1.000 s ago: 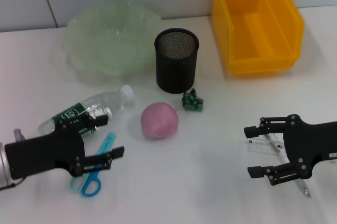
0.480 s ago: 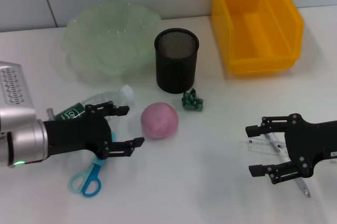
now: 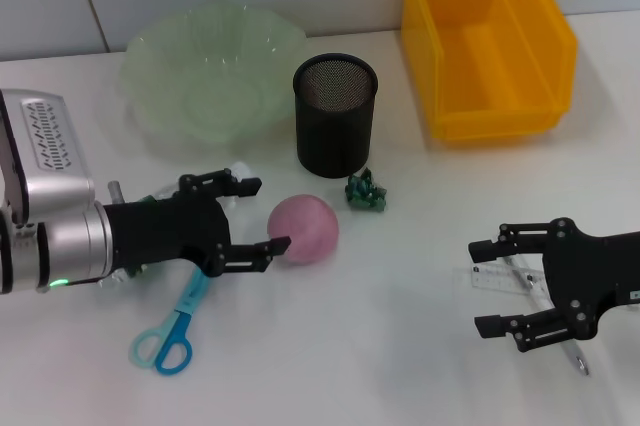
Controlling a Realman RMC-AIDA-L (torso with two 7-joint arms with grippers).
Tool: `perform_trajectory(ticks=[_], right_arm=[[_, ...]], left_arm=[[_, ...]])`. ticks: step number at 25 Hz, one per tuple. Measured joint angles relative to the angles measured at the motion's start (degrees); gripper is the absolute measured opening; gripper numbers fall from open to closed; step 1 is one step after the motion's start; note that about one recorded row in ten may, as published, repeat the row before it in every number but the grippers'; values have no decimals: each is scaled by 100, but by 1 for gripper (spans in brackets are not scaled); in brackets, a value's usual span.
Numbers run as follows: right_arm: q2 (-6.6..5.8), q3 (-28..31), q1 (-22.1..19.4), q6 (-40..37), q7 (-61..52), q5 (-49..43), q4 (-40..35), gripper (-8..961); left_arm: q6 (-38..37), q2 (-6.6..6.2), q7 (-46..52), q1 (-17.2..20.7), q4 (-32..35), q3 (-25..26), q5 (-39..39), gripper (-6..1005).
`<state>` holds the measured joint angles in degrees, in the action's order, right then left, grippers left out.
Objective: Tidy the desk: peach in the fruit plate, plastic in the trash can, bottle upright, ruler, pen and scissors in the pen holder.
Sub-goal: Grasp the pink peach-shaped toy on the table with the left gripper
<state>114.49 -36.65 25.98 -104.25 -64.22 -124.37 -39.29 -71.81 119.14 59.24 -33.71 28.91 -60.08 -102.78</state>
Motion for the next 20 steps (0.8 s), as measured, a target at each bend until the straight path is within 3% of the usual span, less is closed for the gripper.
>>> perform_trajectory(ticks=[20], right_arm=[[4, 2, -24, 83, -2, -70, 1, 825]], left_arm=[[749, 3, -78, -575, -715, -385, 157, 833]])
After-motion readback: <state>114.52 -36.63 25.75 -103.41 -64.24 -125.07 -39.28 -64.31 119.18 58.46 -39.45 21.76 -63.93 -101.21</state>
